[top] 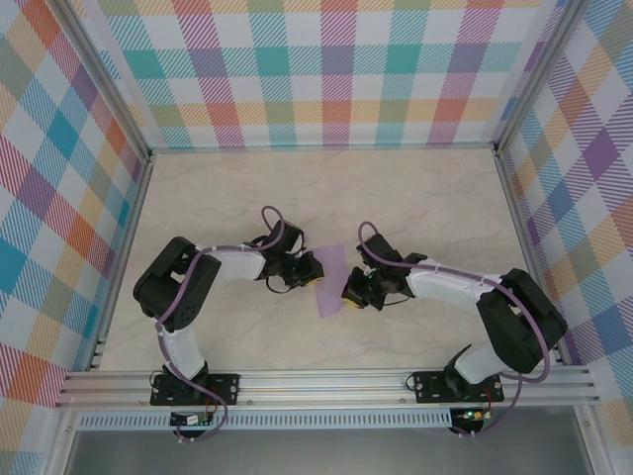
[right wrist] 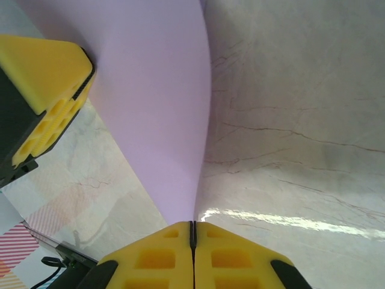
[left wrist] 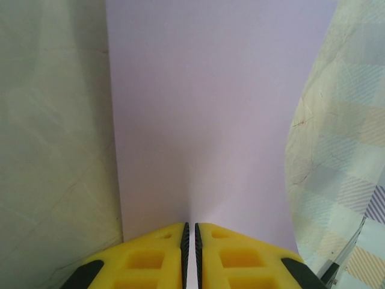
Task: Fold a paper plane with a square sheet of paper (pick it up from the middle)
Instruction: Third fold the triangle at the center of the table.
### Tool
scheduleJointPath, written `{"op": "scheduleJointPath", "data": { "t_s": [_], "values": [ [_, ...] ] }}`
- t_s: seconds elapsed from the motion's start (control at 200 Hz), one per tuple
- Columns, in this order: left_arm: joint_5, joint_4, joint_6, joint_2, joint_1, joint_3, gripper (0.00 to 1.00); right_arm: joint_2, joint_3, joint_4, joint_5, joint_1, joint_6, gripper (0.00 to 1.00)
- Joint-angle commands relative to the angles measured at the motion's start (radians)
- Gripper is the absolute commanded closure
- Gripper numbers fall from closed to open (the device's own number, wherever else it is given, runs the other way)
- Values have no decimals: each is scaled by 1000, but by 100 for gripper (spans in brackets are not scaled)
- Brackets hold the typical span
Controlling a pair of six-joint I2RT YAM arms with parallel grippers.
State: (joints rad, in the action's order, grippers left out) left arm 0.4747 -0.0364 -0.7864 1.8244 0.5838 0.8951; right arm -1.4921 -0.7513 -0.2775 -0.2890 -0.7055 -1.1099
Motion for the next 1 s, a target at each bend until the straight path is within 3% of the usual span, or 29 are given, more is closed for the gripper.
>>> {"op": "scheduleJointPath", "data": {
  "t_s": [0.0,0.215,0.445,0.995],
  "values": [
    [2,23,31,10,-10,18,86,-49,-55,32,-22,4,33,95],
    [1,38,38,-56,-13,41,85,-141,-140,37,-21,1,73,94],
    [-120,95,66,-83,-23,49,84,-217,-177,83,-32,-2,104,94],
    [-85,114,70,19,-25,90,88,-280,-214,90,-61,-15,163,94]
  ]
}}
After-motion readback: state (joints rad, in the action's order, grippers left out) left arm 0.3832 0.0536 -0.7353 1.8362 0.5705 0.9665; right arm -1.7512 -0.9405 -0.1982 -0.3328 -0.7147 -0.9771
